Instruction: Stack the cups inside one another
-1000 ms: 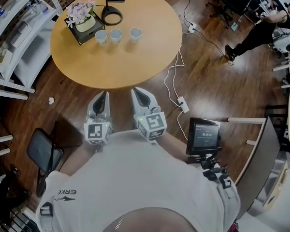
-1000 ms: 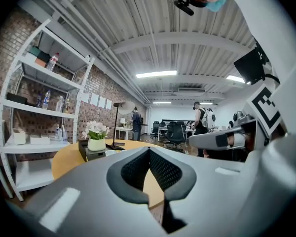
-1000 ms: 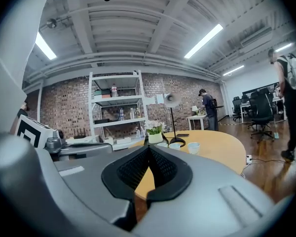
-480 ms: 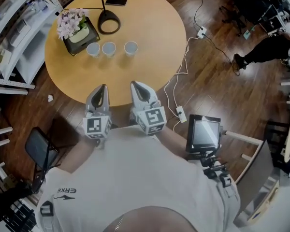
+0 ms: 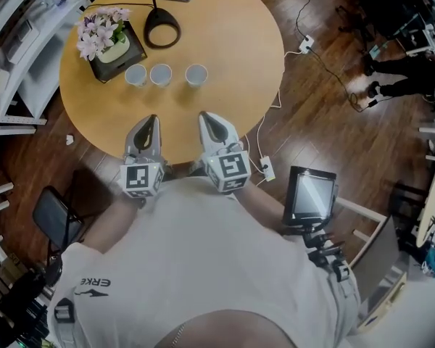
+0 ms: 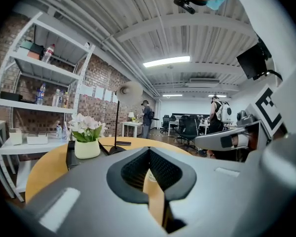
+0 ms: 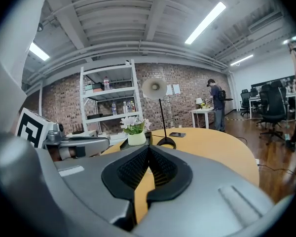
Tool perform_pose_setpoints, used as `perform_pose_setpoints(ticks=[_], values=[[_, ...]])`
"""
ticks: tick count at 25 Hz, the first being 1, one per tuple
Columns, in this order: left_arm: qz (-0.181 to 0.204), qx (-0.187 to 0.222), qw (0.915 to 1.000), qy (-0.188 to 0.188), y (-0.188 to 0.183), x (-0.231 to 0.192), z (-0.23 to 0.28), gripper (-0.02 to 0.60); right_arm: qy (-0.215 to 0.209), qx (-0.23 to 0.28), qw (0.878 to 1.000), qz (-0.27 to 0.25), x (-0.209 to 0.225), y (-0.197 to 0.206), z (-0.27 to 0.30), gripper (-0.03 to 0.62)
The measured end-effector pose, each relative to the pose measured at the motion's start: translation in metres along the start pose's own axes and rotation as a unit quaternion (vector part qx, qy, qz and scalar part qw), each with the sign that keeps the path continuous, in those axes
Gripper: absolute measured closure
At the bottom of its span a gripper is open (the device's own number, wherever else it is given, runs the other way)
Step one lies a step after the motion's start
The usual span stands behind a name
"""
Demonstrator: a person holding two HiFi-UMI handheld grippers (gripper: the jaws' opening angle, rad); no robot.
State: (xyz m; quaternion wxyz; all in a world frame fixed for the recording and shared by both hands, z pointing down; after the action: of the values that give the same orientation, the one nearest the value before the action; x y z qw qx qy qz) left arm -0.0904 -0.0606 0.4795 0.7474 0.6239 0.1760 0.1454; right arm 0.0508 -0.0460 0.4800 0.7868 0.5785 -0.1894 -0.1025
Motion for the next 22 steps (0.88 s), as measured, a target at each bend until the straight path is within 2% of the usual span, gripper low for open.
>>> perform_pose_setpoints(ticks=[12, 22], values=[[-0.013, -0.045, 0.9985, 0.028, 0.027, -0.022, 0.05, 0.58, 0.019, -0.045, 0.999, -0.011, 0.017, 0.014, 0.051, 0.58], [-0.024, -0.115, 0.9926, 0.03, 0.092, -0.041, 0.086, 0.58, 0.043, -0.106, 0.993, 0.01, 0.04, 0.066, 0.092, 0.58]])
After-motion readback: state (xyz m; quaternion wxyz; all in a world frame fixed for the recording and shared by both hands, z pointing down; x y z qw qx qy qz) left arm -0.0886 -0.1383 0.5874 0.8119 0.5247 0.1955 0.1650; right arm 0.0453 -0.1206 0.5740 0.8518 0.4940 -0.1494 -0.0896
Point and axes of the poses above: the fingertips, and each gripper's own axes: z forward along the fingers, x to its right, y out of its underside, the point moved 2 cm from there along -z, backward along the fingers, and after that the axes turned 1 degree about x, right-handed, at the moved point
